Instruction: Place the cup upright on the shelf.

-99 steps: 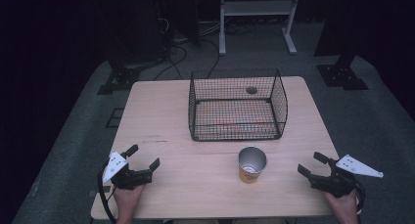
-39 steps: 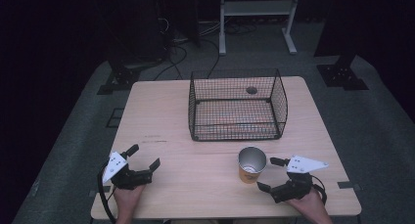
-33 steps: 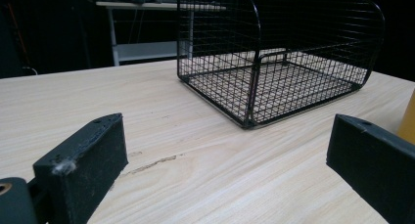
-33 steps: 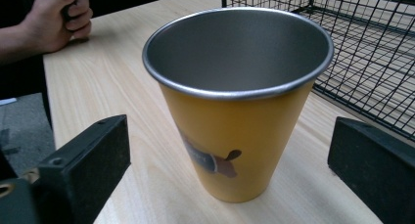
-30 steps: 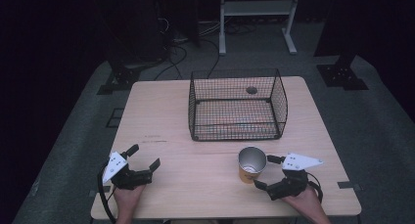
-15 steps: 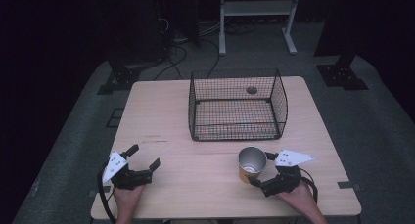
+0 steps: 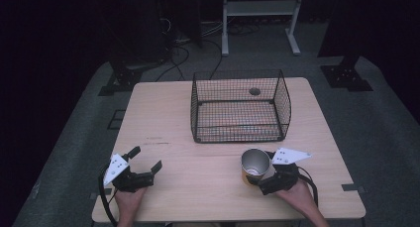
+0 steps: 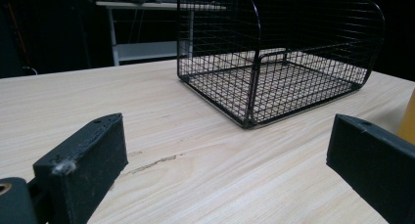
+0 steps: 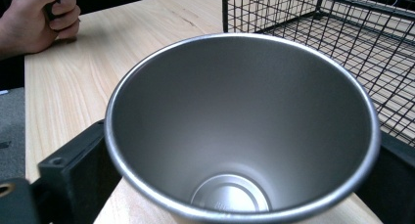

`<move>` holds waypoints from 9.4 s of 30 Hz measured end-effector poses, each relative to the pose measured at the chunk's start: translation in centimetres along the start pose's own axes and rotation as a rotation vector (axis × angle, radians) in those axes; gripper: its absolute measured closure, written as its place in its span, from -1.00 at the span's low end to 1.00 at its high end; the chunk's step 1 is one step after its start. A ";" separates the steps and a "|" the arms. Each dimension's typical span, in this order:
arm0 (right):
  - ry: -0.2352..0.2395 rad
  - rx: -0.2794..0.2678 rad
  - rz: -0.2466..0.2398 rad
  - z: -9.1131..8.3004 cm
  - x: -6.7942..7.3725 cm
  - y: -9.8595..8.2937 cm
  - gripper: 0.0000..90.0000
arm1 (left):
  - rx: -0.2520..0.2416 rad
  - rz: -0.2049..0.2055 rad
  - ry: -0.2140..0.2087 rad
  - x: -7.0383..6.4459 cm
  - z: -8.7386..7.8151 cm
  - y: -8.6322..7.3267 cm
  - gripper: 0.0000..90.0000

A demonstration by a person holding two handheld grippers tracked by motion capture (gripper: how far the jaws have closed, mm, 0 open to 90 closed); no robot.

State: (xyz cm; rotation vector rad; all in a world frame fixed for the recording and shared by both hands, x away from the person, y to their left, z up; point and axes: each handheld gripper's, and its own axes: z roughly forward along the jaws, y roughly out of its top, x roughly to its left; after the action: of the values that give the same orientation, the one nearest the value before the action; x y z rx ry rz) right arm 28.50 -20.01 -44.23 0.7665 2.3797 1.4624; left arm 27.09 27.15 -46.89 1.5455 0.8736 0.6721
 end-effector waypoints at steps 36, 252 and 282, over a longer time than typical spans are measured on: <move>0.151 -0.007 0.038 -1.9 -2.9 5.3 -0.72 | 0.003 0.002 0.001 -0.1 0.0 0.0 -0.98; 0.093 0.265 0.113 14.7 -17.4 15.0 -0.73 | -0.006 -0.004 -0.014 0.0 -0.2 0.0 -0.98; 0.073 0.291 0.065 14.1 -17.2 13.5 -0.76 | -0.005 0.000 -0.014 0.0 -0.1 0.0 -0.98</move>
State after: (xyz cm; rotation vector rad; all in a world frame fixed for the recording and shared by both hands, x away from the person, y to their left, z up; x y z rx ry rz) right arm 53.48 -14.02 -39.99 0.8765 2.6845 1.1992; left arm 26.95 27.20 -46.85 1.5444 0.8612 0.6622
